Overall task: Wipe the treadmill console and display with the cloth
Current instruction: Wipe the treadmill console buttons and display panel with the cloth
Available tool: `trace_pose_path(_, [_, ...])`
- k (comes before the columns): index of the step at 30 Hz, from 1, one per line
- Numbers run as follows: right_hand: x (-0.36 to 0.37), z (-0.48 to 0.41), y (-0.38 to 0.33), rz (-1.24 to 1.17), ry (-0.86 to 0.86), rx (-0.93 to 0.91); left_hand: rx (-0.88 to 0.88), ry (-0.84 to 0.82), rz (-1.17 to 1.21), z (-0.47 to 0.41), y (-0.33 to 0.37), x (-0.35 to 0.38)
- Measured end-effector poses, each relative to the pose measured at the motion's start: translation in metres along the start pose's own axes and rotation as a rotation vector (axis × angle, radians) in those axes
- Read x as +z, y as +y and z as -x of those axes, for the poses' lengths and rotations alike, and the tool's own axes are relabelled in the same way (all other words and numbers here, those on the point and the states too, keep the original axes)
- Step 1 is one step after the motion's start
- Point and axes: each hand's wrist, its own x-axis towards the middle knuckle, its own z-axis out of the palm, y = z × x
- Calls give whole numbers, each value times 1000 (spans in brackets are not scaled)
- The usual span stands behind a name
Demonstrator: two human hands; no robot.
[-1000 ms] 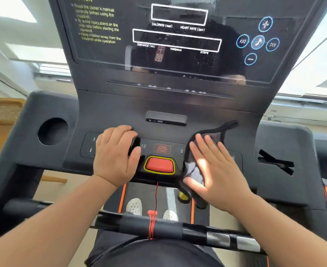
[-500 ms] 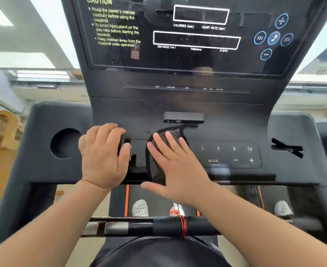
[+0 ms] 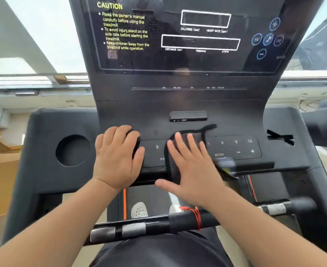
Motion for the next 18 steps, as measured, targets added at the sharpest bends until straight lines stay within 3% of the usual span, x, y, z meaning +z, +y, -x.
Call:
trace_pose_path(4, [12, -4, -27, 27, 16, -141, -7, -6, 18, 0, -1, -1])
trace_pose_path(6, [12, 2, -8, 19, 47, -70, -17, -6, 38, 0, -1, 0])
trace_pose_path(12, [6, 25, 68, -5, 35, 367, -11, 1, 82, 0, -2, 1])
trace_pose_path(15, [-1, 5, 64, -66, 40, 425, -20, -4, 86, 0, -2, 0])
trace_pose_path(18, [-1, -16, 58, -89, 96, 364, -44, 23, 109, -1, -2, -1])
